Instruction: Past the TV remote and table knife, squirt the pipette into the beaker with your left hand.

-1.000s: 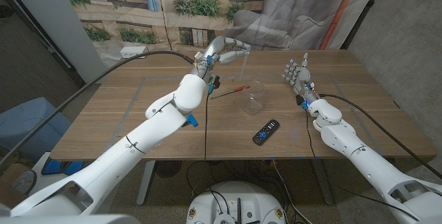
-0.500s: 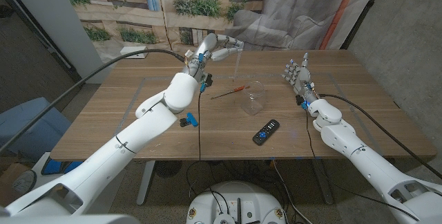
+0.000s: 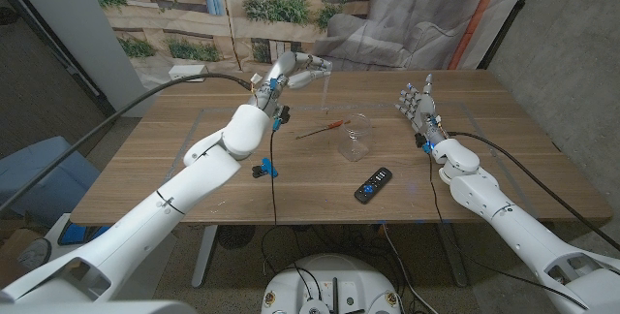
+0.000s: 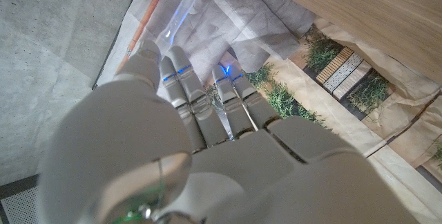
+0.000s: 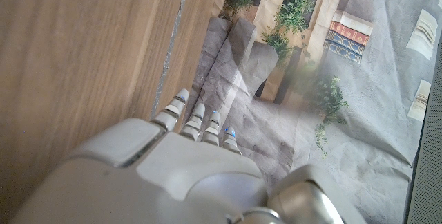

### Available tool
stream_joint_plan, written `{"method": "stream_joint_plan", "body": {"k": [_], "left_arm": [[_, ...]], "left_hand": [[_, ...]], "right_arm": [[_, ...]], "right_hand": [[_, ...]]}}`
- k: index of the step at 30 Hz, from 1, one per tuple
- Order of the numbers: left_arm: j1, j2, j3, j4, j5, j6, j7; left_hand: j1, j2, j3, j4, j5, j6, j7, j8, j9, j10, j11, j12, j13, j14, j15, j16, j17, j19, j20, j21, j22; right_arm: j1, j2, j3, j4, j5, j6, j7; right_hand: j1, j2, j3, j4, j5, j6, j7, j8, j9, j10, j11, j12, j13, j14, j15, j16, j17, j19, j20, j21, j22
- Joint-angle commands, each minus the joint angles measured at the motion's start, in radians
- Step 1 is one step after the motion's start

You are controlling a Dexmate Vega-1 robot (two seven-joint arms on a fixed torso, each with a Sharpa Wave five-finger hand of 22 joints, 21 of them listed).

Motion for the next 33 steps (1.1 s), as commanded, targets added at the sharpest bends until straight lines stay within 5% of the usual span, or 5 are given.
{"method": "stream_joint_plan", "body": {"k": [1, 14, 33], "left_arm": [[0.004, -0.002, -0.009, 0.066, -0.014, -0.068, 0.008], [0.051, -0.007, -0.018, 0.13, 0.017, -0.2, 0.064], [0.089, -0.008, -0.032, 0.193, 0.033, -0.257, 0.068]], "left_hand": [[-0.009, 0.0, 0.006, 0.001, 0.004, -0.003, -0.003, 0.002, 0.003, -0.005, -0.008, 0.003, 0.0, -0.006, -0.097, -0.002, 0.0, -0.005, -0.026, 0.001, 0.006], [-0.009, 0.002, 0.008, 0.0, 0.004, -0.005, -0.009, 0.003, 0.002, -0.009, -0.012, 0.003, 0.0, -0.009, -0.099, 0.0, 0.001, -0.005, -0.027, 0.002, 0.006], [-0.018, -0.003, 0.006, 0.001, 0.002, -0.005, -0.011, 0.004, 0.002, -0.009, -0.01, 0.005, 0.0, -0.013, -0.101, 0.0, 0.001, -0.006, -0.033, 0.002, 0.005]], "right_arm": [[0.0, 0.0, 0.0, 0.0, 0.0, -0.001, 0.0], [0.0, 0.001, 0.0, 0.001, 0.0, 0.0, 0.001], [-0.001, 0.0, 0.0, -0.001, 0.0, -0.001, 0.0]], "right_hand": [[0.0, 0.058, -0.006, 0.001, 0.006, 0.003, -0.009, 0.007, 0.003, -0.006, -0.003, 0.003, 0.003, -0.011, -0.078, 0.002, 0.005, 0.003, 0.001, 0.004, 0.005], [0.0, 0.058, -0.006, 0.001, 0.006, 0.003, -0.009, 0.007, 0.003, -0.003, -0.004, 0.004, 0.003, -0.011, -0.078, 0.002, 0.005, 0.003, 0.0, 0.004, 0.005], [0.0, 0.058, -0.006, 0.001, 0.006, 0.003, -0.009, 0.007, 0.003, -0.002, -0.002, 0.004, 0.003, -0.01, -0.079, 0.003, 0.005, 0.003, 0.0, 0.004, 0.005]]}}
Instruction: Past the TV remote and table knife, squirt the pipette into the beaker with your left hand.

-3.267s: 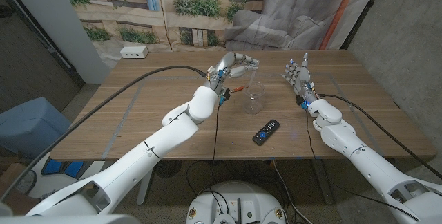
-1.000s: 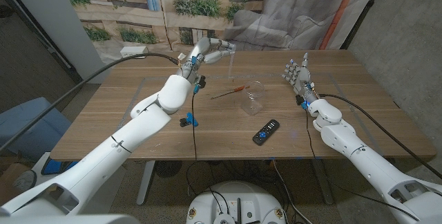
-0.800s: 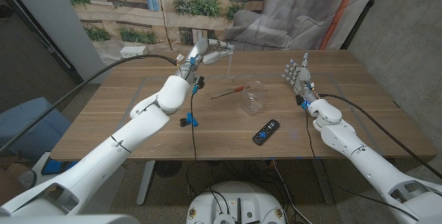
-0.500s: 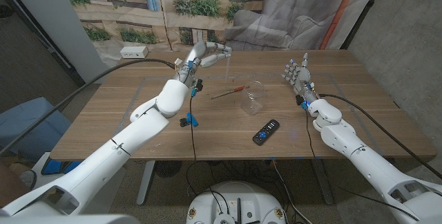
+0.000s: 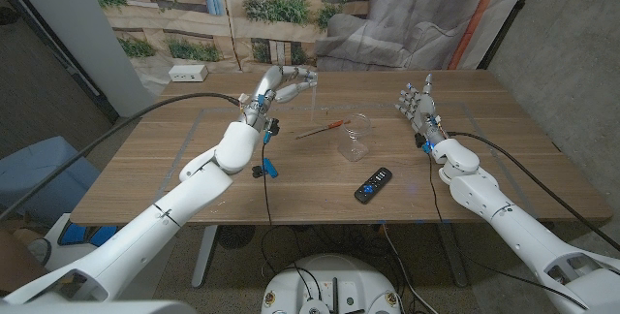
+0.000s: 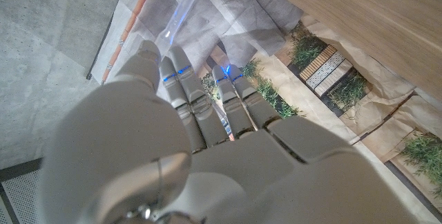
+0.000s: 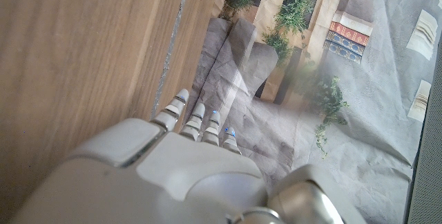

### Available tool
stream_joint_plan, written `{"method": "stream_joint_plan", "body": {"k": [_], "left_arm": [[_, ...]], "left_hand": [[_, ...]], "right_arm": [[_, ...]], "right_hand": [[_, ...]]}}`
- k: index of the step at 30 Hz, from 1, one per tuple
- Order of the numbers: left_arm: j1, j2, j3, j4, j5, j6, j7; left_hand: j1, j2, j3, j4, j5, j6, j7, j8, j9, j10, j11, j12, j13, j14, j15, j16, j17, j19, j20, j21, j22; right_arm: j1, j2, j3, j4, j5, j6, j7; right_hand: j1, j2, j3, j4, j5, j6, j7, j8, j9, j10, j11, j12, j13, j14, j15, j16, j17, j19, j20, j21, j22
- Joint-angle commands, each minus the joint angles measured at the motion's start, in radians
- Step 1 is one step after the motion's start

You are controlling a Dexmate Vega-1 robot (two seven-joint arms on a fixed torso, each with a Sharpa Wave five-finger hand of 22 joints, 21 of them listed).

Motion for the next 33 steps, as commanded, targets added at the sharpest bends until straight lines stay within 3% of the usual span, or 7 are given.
{"method": "stream_joint_plan", "body": {"k": [1, 26, 33], "left_arm": [[0.022, -0.007, -0.002, 0.044, 0.018, -0.045, 0.013], [-0.015, -0.058, 0.044, 0.196, 0.048, -0.181, 0.013], [-0.018, -0.072, 0.048, 0.214, 0.061, -0.178, 0.028]], "left_hand": [[-0.01, -0.003, 0.003, -0.002, 0.002, -0.003, -0.007, 0.004, 0.003, 0.0, -0.007, 0.005, 0.0, -0.006, -0.104, 0.0, 0.001, -0.007, -0.033, 0.001, 0.006], [-0.019, -0.002, 0.004, 0.0, 0.002, -0.007, -0.009, 0.003, 0.002, -0.009, -0.007, 0.003, 0.0, -0.006, -0.107, 0.0, 0.001, -0.007, -0.033, 0.002, 0.006], [-0.022, -0.004, 0.004, 0.0, 0.002, -0.005, -0.016, 0.005, 0.002, -0.008, -0.007, 0.006, 0.0, -0.004, -0.111, 0.0, 0.001, -0.006, -0.039, 0.002, 0.006]], "right_arm": [[-0.001, -0.001, 0.001, -0.002, 0.001, 0.0, -0.001], [0.0, -0.001, 0.001, 0.0, 0.001, 0.0, 0.0], [0.0, 0.0, 0.0, 0.0, 0.0, 0.0, 0.0]], "right_hand": [[0.0, 0.058, -0.006, 0.0, 0.006, 0.004, -0.009, 0.007, 0.003, -0.005, -0.001, 0.003, 0.003, -0.011, -0.079, 0.002, 0.005, 0.003, 0.0, 0.004, 0.005], [0.0, 0.058, -0.007, 0.0, 0.006, 0.002, -0.009, 0.006, 0.003, -0.002, -0.005, 0.004, 0.003, -0.011, -0.077, 0.002, 0.005, 0.003, 0.001, 0.004, 0.005], [0.0, 0.058, -0.007, 0.0, 0.006, 0.002, -0.009, 0.006, 0.003, -0.006, -0.003, 0.002, 0.003, -0.01, -0.079, 0.003, 0.005, 0.003, 0.0, 0.004, 0.005]]}}
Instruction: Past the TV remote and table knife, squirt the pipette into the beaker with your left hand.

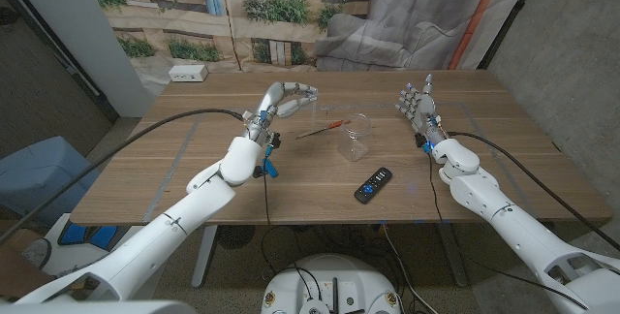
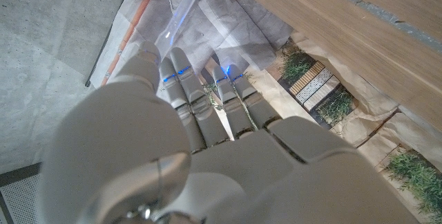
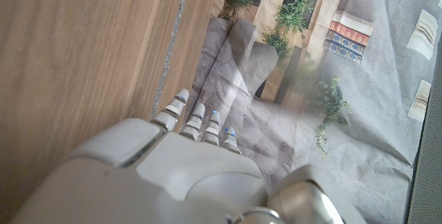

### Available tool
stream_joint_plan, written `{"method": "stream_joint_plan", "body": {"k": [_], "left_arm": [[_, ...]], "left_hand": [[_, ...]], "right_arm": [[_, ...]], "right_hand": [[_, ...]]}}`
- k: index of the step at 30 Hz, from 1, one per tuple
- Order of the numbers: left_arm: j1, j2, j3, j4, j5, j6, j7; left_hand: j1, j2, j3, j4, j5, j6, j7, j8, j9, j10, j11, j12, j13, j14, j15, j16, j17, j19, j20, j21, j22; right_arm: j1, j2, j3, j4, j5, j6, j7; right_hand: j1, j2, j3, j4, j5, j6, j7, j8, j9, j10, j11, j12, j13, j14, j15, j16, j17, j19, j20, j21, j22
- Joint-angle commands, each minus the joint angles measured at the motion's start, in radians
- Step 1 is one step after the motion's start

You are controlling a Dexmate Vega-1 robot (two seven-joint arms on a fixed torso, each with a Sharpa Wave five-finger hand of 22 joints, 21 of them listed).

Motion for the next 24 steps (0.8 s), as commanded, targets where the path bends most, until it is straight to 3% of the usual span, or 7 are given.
{"method": "stream_joint_plan", "body": {"k": [1, 24], "left_arm": [[-0.011, -0.025, 0.012, 0.052, 0.013, -0.033, 0.016], [0.004, -0.033, 0.022, 0.084, 0.036, -0.031, 0.048]], "left_hand": [[-0.011, 0.002, 0.004, 0.0, 0.002, 0.002, -0.008, 0.005, 0.002, 0.003, -0.005, 0.007, 0.0, 0.001, -0.117, 0.001, 0.002, -0.007, -0.038, 0.002, 0.006], [-0.016, -0.001, 0.007, -0.003, 0.002, -0.002, -0.011, 0.005, 0.001, -0.002, -0.005, 0.007, 0.0, 0.003, -0.12, 0.0, 0.002, -0.011, -0.038, 0.001, 0.006]], "right_arm": [[0.0, 0.0, 0.0, 0.0, 0.0, 0.0, -0.001], [-0.001, 0.0, 0.0, -0.001, 0.0, 0.0, -0.001]], "right_hand": [[0.0, 0.058, -0.007, 0.0, 0.006, 0.002, -0.009, 0.007, 0.003, -0.007, -0.003, 0.002, 0.003, -0.011, -0.079, 0.003, 0.005, 0.004, 0.0, 0.004, 0.005], [0.0, 0.058, -0.007, 0.0, 0.006, 0.003, -0.009, 0.007, 0.003, -0.001, -0.004, 0.005, 0.003, -0.011, -0.078, 0.002, 0.005, 0.003, 0.001, 0.004, 0.005]]}}
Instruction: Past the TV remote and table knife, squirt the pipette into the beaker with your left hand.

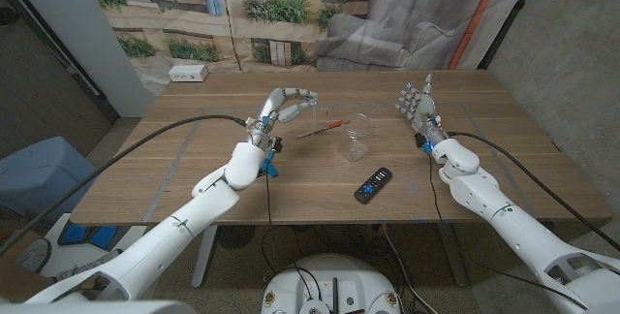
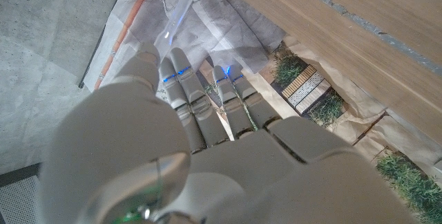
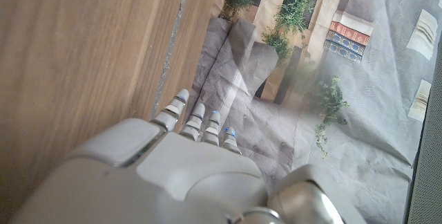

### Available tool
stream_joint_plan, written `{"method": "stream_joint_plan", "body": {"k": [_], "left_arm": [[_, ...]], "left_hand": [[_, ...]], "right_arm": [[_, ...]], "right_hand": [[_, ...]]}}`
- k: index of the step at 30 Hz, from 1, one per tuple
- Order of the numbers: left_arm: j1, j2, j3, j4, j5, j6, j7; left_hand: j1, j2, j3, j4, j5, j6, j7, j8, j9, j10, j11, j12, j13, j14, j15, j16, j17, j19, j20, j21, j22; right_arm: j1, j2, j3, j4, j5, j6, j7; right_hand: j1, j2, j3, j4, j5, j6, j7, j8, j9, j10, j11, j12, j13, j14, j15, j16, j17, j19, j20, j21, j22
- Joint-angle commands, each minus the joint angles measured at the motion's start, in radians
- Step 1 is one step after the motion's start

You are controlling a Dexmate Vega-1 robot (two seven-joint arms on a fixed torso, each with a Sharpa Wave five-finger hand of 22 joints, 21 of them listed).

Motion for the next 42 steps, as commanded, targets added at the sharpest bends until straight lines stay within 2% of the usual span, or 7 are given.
{"method": "stream_joint_plan", "body": {"k": [1, 18, 20, 29, 42], "left_arm": [[0.009, -0.005, 0.007, 0.014, 0.014, 0.002, 0.02], [0.005, -0.012, 0.017, 0.016, 0.026, 0.001, 0.029], [0.006, -0.013, 0.016, 0.016, 0.025, 0.001, 0.03], [0.005, -0.015, 0.019, 0.014, 0.025, 0.014, 0.031], [0.003, -0.013, 0.026, 0.015, 0.031, 0.02, 0.03]], "left_hand": [[-0.007, -0.003, 0.007, -0.003, 0.002, 0.0, -0.007, 0.004, 0.001, 0.0, -0.006, 0.007, 0.0, 0.002, -0.12, 0.0, 0.001, -0.003, -0.038, 0.001, 0.006], [0.002, 0.003, 0.015, -0.007, 0.004, 0.005, -0.008, 0.007, 0.001, 0.002, -0.006, 0.009, 0.0, 0.005, -0.126, 0.001, 0.002, -0.002, -0.041, 0.002, 0.006], [0.006, 0.008, 0.018, -0.007, 0.005, 0.009, -0.011, 0.009, 0.001, 0.011, -0.006, 0.012, 0.0, 0.009, -0.128, 0.003, 0.003, -0.002, -0.041, 0.002, 0.005], [0.019, 0.015, 0.029, -0.011, 0.005, 0.037, 0.003, 0.017, 0.0, 0.042, -0.002, 0.022, -0.001, 0.024, -0.139, 0.004, 0.003, 0.008, -0.049, 0.005, 0.005], [0.035, 0.021, 0.044, -0.012, 0.004, 0.081, -0.006, 0.029, -0.001, 0.093, -0.007, 0.031, -0.002, 0.039, -0.145, 0.003, 0.003, 0.01, -0.054, 0.005, 0.005]], "right_arm": [[0.0, 0.0, 0.0, -0.001, 0.0, 0.0, 0.0], [0.0, 0.0, 0.0, 0.0, 0.0, 0.0, 0.0], [0.0, 0.0, 0.0, 0.0, 0.0, 0.001, 0.0], [-0.001, 0.0, 0.0, 0.0, 0.0, 0.0, 0.0], [0.0, -0.001, 0.0, -0.001, 0.0, 0.0, 0.0]], "right_hand": [[0.0, 0.058, -0.007, 0.0, 0.006, 0.003, -0.009, 0.007, 0.003, -0.005, -0.002, 0.003, 0.003, -0.011, -0.078, 0.002, 0.005, 0.003, 0.001, 0.004, 0.005], [0.0, 0.058, -0.006, 0.001, 0.006, 0.003, -0.008, 0.007, 0.003, -0.003, -0.005, 0.004, 0.003, -0.011, -0.08, 0.002, 0.005, 0.003, 0.0, 0.004, 0.005], [0.0, 0.058, -0.006, 0.001, 0.006, 0.003, -0.008, 0.007, 0.003, -0.003, -0.002, 0.004, 0.003, -0.011, -0.079, 0.002, 0.005, 0.003, 0.0, 0.004, 0.005], [0.0, 0.058, -0.006, 0.001, 0.006, 0.003, -0.009, 0.007, 0.003, -0.002, -0.003, 0.004, 0.003, -0.01, -0.079, 0.003, 0.005, 0.003, 0.0, 0.004, 0.005], [0.0, 0.058, -0.006, 0.001, 0.006, 0.003, -0.009, 0.007, 0.003, -0.001, -0.003, 0.005, 0.003, -0.01, -0.079, 0.002, 0.005, 0.003, 0.0, 0.004, 0.005]]}}
